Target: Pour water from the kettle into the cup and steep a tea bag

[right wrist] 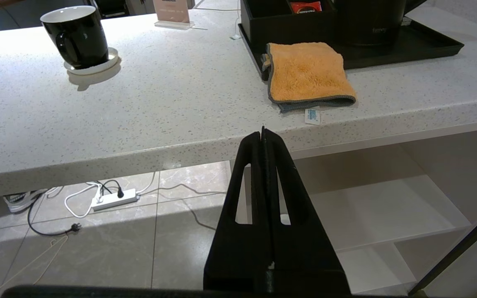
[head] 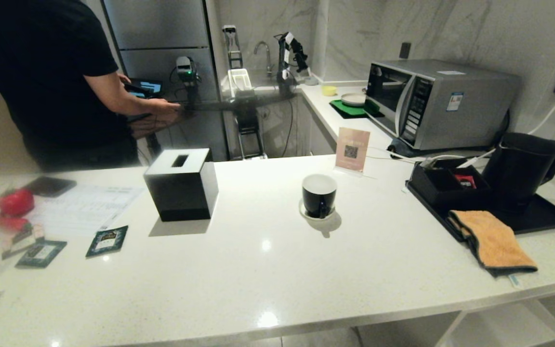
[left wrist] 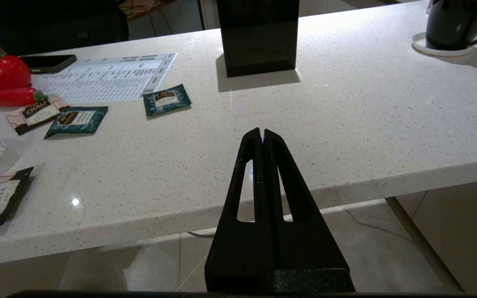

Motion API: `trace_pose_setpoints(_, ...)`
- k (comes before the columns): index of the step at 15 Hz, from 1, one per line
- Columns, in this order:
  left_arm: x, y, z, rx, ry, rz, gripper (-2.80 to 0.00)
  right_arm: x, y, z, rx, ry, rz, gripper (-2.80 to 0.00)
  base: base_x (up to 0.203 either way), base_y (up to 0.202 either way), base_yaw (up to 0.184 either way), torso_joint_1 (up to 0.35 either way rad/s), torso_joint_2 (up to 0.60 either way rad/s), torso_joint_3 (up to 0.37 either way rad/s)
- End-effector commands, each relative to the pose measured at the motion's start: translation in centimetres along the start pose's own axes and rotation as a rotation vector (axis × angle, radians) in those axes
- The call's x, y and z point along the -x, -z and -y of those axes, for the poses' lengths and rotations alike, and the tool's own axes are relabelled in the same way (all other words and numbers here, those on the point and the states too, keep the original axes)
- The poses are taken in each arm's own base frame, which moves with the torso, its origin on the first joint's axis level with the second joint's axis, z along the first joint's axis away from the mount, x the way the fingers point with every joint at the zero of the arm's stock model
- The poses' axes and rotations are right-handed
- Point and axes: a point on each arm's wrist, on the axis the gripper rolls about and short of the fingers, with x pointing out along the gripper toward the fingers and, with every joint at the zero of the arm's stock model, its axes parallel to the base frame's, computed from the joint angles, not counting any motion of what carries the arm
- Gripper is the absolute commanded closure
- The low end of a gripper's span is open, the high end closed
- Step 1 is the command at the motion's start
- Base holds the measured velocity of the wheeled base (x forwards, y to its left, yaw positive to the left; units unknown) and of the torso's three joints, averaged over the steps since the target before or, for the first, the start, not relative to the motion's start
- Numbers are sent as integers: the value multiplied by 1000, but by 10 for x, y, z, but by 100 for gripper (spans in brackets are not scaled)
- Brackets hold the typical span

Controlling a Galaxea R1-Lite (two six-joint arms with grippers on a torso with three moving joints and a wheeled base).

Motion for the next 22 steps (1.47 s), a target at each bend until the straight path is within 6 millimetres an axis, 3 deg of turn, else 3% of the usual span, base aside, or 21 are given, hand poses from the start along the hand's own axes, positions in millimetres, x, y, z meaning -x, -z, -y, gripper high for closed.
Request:
trace_pose_setpoints(1,0,0,0,-1,0,-1,0,0,0,0,-1,-1,-1,0,0,0,0,0,0,0)
trace_pose_setpoints(22,0,0,0,-3,0,-1,0,0,0,0,-1,0,-1,0,0,0,0,0,0,0)
